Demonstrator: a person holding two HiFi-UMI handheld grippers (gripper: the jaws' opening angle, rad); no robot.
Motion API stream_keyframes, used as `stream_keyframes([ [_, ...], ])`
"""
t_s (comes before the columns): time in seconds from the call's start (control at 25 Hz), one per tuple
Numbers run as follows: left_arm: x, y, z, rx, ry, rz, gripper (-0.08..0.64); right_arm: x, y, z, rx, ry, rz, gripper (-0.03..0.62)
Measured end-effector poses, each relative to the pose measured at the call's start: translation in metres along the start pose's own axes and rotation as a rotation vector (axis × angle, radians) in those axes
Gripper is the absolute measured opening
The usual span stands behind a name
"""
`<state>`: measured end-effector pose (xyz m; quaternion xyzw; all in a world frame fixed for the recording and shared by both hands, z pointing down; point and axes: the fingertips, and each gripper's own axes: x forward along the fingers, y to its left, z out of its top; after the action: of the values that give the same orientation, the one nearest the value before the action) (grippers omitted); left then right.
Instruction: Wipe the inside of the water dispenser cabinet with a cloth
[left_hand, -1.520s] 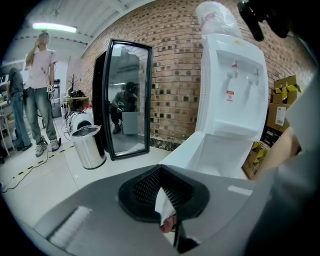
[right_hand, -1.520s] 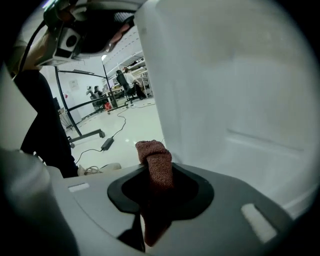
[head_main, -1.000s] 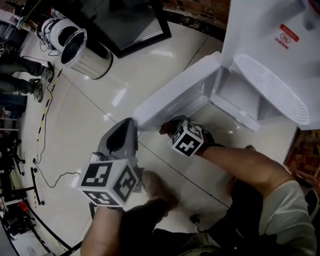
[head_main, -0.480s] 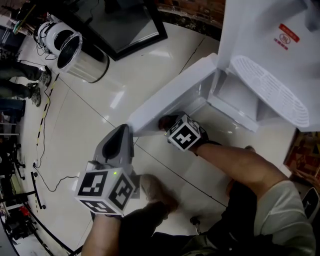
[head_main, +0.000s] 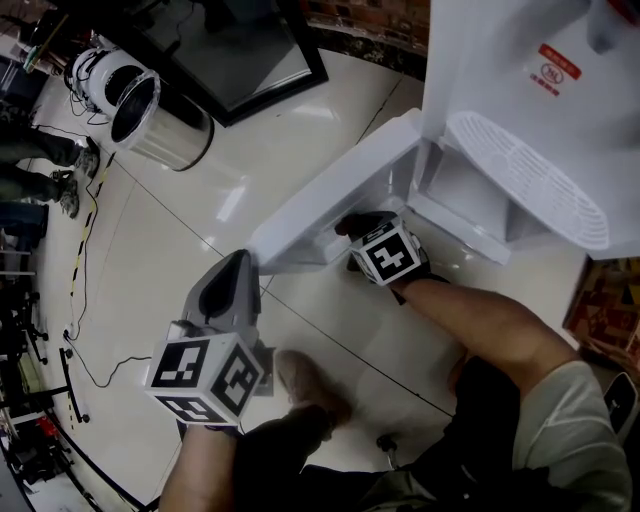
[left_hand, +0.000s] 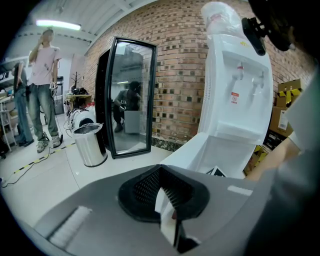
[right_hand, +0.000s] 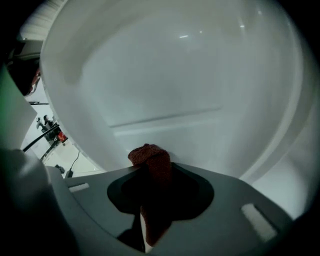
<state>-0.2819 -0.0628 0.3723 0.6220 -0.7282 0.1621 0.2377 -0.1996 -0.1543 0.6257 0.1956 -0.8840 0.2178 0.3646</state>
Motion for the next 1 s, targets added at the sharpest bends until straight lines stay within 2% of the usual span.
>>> stream_keyframes([
  [0.44,0.002,0.001,0.0,0.014,-0.014,0.02,0.0,-0.034,-0.097,0.001,0.172,-0.072,-0.215,0.11],
  [1.0,0.004,0.002,0.0,0.022,-0.013,0.047,0.0,-0.076,-0.158,-0.013,0.207,-0.075,-0.364,0.109],
])
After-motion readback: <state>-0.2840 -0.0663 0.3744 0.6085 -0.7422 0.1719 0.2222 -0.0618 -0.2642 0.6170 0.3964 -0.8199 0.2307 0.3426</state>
